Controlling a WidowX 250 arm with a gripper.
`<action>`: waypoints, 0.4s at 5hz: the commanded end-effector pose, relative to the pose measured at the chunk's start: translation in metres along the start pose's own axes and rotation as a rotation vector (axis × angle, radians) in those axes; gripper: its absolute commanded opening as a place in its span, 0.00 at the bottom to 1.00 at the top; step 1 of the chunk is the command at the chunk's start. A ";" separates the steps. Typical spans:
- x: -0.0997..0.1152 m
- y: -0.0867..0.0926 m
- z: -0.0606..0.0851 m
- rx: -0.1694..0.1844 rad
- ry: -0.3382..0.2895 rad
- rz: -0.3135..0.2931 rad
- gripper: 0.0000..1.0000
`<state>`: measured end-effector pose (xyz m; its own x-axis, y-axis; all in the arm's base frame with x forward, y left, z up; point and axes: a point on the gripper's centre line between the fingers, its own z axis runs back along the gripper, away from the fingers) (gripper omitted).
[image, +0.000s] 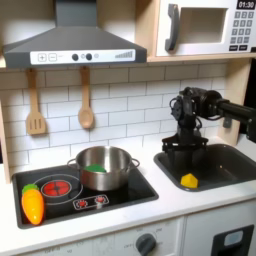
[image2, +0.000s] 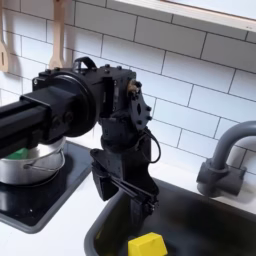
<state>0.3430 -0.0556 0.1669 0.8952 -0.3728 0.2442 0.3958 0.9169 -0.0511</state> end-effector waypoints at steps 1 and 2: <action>-0.010 0.011 0.010 0.017 -0.016 0.046 1.00; -0.016 0.021 0.024 0.035 -0.050 0.082 1.00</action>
<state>0.3308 -0.0257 0.1844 0.9132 -0.2908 0.2856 0.3135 0.9489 -0.0362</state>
